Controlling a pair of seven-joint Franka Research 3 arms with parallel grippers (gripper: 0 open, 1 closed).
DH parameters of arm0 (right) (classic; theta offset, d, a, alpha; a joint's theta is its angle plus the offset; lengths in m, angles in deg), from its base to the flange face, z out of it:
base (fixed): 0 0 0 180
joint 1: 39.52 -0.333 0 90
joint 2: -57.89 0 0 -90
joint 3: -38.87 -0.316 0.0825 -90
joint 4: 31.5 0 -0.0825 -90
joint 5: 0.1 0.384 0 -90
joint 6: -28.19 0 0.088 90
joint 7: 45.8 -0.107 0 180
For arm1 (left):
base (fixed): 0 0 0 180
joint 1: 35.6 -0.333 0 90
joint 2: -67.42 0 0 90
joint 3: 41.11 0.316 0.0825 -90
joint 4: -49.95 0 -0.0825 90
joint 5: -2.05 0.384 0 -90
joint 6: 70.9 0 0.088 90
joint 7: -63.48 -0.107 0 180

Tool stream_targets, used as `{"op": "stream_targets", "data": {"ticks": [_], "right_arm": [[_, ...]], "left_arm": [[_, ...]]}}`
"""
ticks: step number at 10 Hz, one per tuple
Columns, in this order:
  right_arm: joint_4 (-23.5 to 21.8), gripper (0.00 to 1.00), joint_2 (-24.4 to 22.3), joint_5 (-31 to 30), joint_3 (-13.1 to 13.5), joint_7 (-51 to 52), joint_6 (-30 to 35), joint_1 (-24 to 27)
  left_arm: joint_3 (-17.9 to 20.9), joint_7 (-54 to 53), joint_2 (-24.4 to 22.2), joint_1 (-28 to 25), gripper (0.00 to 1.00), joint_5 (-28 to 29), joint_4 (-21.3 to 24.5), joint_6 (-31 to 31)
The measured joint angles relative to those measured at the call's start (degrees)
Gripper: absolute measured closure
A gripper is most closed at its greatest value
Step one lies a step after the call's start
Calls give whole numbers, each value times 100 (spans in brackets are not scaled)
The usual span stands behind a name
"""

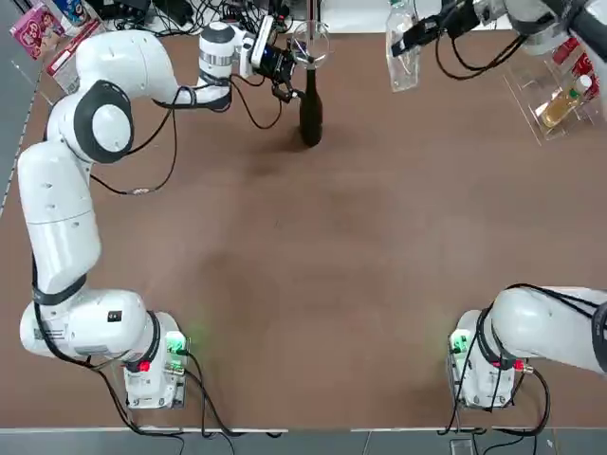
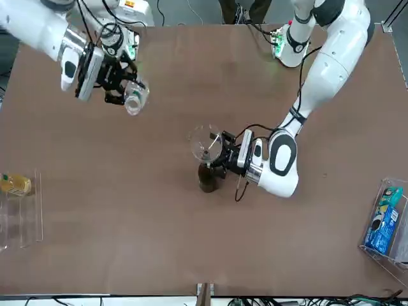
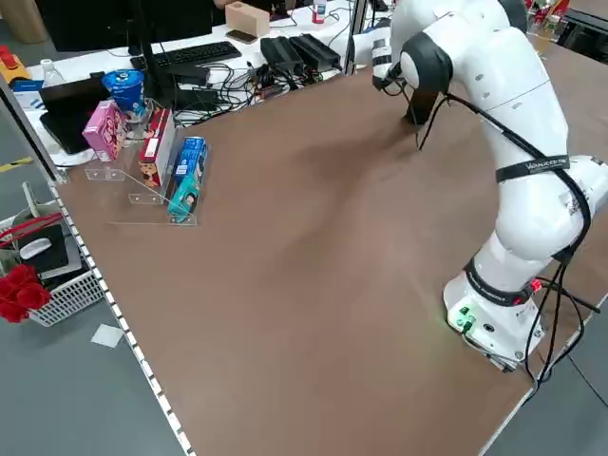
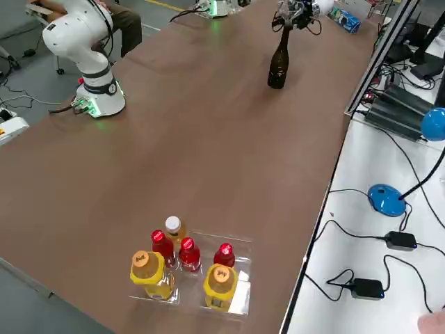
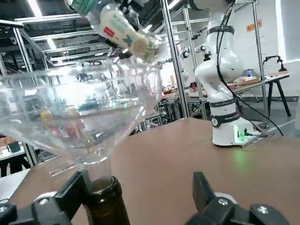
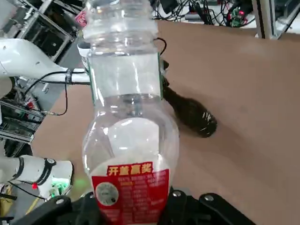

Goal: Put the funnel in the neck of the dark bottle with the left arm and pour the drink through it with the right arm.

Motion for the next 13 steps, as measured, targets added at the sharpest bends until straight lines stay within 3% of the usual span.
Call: {"op": "stream_targets", "data": {"ticks": [6, 13], "right_arm": [[-26, 61, -253, -472, -1086, -1983, -592, 0], [-35, 61, -252, -624, -1153, -2289, -644, 9]], "left_arm": [[-28, 241, -3, -67, 1, -311, -3, 186], [-32, 415, 3, -51, 7, -627, 27, 168]]}}
